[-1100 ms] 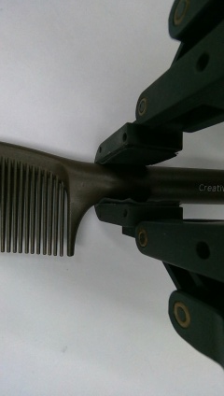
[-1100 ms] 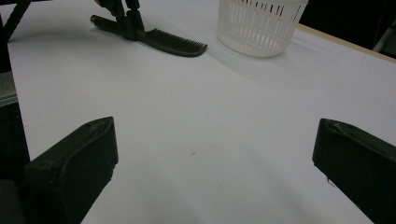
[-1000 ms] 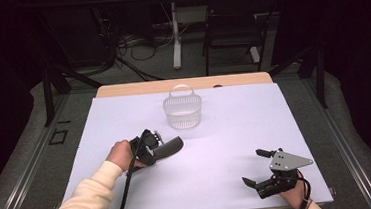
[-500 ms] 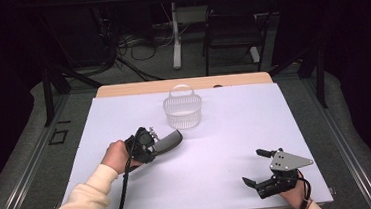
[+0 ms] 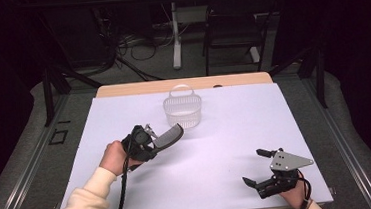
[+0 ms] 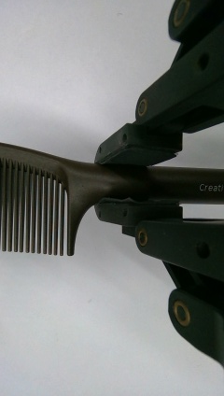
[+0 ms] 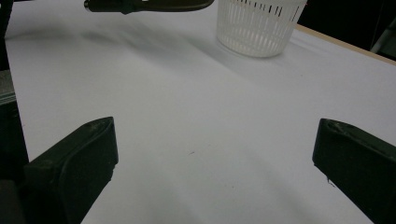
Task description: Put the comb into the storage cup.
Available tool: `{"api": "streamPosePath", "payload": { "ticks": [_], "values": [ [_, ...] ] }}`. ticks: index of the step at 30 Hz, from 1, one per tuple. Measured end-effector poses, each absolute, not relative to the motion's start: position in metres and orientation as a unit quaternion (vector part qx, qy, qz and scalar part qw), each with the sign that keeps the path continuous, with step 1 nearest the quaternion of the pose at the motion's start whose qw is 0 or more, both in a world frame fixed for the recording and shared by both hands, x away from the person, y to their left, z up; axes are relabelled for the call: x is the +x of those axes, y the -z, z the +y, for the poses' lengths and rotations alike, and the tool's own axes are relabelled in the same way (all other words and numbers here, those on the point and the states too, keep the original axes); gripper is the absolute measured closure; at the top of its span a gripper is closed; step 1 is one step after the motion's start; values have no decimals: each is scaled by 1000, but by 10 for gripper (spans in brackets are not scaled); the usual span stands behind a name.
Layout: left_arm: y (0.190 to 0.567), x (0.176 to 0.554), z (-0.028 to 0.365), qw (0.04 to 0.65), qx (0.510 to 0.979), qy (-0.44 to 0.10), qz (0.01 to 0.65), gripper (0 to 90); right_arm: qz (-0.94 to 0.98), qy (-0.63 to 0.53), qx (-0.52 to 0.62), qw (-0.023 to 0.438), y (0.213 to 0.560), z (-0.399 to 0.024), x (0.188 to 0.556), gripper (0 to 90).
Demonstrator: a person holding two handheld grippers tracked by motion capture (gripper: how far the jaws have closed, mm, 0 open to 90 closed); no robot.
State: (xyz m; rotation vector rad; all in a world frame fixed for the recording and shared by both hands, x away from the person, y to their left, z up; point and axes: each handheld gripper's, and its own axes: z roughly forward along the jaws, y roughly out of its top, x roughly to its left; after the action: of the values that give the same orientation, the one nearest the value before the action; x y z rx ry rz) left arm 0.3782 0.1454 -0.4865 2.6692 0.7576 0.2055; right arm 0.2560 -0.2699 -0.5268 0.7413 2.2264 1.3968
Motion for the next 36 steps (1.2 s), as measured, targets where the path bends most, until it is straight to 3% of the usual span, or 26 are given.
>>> {"api": "streamPosePath", "payload": {
  "ticks": [36],
  "values": [
    [490, 364, 181, 326, 874, -124, 340, 722, 798, -498, 268, 209, 526, -270, 256, 0]
  ]
}}
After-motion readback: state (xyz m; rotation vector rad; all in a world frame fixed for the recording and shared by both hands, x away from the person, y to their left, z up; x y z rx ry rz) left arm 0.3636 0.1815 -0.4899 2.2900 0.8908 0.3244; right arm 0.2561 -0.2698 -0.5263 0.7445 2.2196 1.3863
